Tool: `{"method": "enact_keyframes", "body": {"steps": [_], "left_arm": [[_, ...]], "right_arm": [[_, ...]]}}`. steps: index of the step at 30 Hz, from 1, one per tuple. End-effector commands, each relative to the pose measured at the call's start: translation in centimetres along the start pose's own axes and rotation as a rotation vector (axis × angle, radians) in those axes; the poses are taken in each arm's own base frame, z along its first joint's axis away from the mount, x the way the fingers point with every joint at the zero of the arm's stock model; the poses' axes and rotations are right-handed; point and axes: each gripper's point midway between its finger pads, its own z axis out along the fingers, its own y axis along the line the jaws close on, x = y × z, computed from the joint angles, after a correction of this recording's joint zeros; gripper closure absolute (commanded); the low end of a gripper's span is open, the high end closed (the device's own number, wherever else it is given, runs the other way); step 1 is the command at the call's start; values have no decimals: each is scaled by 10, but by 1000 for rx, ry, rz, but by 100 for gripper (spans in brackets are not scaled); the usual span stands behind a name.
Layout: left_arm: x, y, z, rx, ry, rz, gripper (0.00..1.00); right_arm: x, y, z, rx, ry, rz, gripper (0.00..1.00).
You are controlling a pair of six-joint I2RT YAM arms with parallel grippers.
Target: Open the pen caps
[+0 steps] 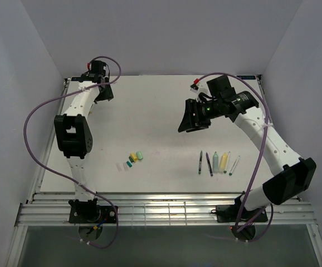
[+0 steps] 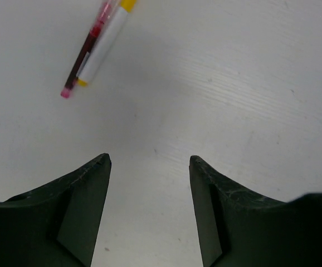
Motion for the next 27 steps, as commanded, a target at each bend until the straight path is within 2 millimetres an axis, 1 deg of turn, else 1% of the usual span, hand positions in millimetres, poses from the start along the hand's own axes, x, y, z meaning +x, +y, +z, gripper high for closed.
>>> {"method": "enact_keyframes", "body": {"steps": [1, 2, 3, 4, 5, 6, 7, 9, 11, 12, 14, 17, 19, 20, 22, 24, 27], "left_arm": [[-47, 20, 20, 29, -107, 57, 31], [-59, 25, 28, 37, -143, 75, 32], [-62, 21, 37, 50, -151, 89, 32], [-72, 21, 43, 72, -184, 89, 32], [-78, 40, 51, 54, -187, 72, 32], [-87, 43, 53, 56, -205, 58, 32], [-84, 44, 65, 65, -190, 46, 32], [-87, 48, 77, 96, -192, 19, 33], [-86, 47, 90, 115, -200, 13, 33], [-87, 47, 92, 119, -205, 18, 33], [-89, 47, 101, 116, -213, 18, 34], [-90, 58, 112, 77, -212, 4, 36], [-90, 62, 118, 88, -206, -14, 37], [-87, 67, 124, 84, -197, -21, 37], [-86, 67, 128, 101, -191, -21, 38], [-80, 69, 135, 102, -177, -17, 39], [-74, 75, 140, 75, -163, -18, 39]], "right_arm": [[-5, 17, 2, -74, 66, 24, 45], [-10, 16, 7, -78, 77, 31, 45], [-12, 17, 10, -88, 85, 36, 45], [-13, 16, 17, -100, 105, 49, 45], [-17, 17, 18, -105, 102, 46, 45], [-20, 16, 20, -103, 103, 48, 45], [-23, 9, 27, -89, 115, 61, 45], [-33, 11, 29, -93, 101, 50, 45], [-39, 6, 36, -91, 112, 62, 45], [-43, 8, 36, -96, 105, 56, 45], [-44, 3, 40, -94, 114, 66, 45], [-43, -5, 44, -86, 126, 83, 45], [-45, -10, 44, -83, 124, 92, 45], [-44, -11, 45, -82, 125, 97, 45], [-45, -16, 43, -78, 123, 111, 45], [-46, -19, 43, -74, 120, 114, 45], [-47, -24, 44, -73, 124, 130, 45]]}}
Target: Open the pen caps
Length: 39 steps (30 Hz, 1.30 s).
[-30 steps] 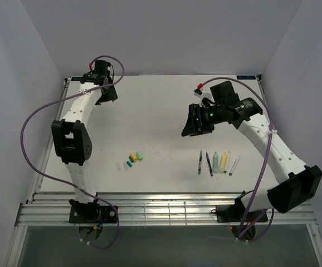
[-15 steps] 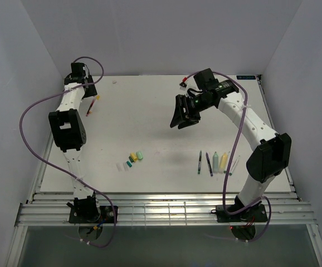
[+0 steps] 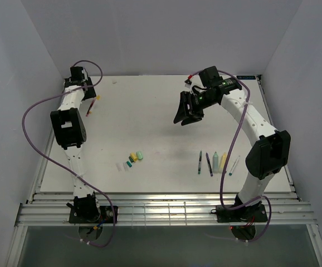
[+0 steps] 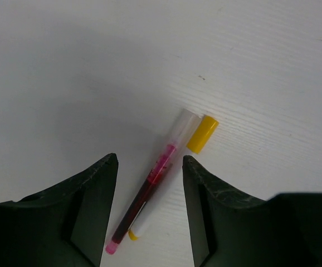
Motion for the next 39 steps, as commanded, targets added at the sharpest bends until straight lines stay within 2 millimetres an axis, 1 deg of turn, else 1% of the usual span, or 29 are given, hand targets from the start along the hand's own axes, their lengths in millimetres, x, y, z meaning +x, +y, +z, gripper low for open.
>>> {"method": "enact_keyframes", "body": {"steps": [1, 6, 9, 12, 13, 14, 16, 19, 26, 29, 30, 33, 34, 35, 37, 39], "left_arm": [[-20, 10, -8, -9, -55, -8, 40], [-17, 16, -5, -26, -55, -2, 40], [-9, 11, -2, 3, -37, 5, 42], [-3, 11, -3, 7, -26, 6, 43], [4, 11, -1, 9, -16, 8, 43], [2, 11, -4, 14, -25, 10, 43], [5, 9, -5, 29, -24, 15, 44], [20, 10, -3, 23, 6, 21, 44], [40, 15, 1, 0, 49, 31, 45], [53, 16, 6, -4, 79, 26, 54], [59, 17, 8, -6, 96, 18, 63], [72, 22, 10, -44, 128, -6, 73], [78, 27, 11, -62, 141, -14, 83], [81, 30, 10, -81, 150, -22, 88], [85, 32, 10, -84, 157, -55, 94], [79, 33, 5, -87, 144, -76, 100]], "right_arm": [[-3, 2, -3, -29, 5, 2, 45], [-9, 2, -2, -35, 0, 2, 45], [-13, 1, 1, -43, 5, 8, 45], [-14, 1, 2, -46, 6, 8, 45], [-14, 0, 2, -47, 8, 10, 45], [-13, 1, 3, -47, 9, 9, 45], [-13, 0, 3, -49, 11, 12, 45], [-11, -1, 4, -49, 16, 16, 45], [-8, -3, 4, -49, 21, 19, 45], [-7, -3, 3, -46, 19, 19, 45], [-7, -3, 3, -44, 19, 19, 45], [-6, -3, 3, -43, 18, 17, 45], [-5, -3, 2, -43, 18, 16, 45], [-5, -3, 2, -44, 19, 15, 45], [-3, -3, 2, -43, 21, 16, 45], [-2, -3, 1, -44, 18, 11, 45]]}}
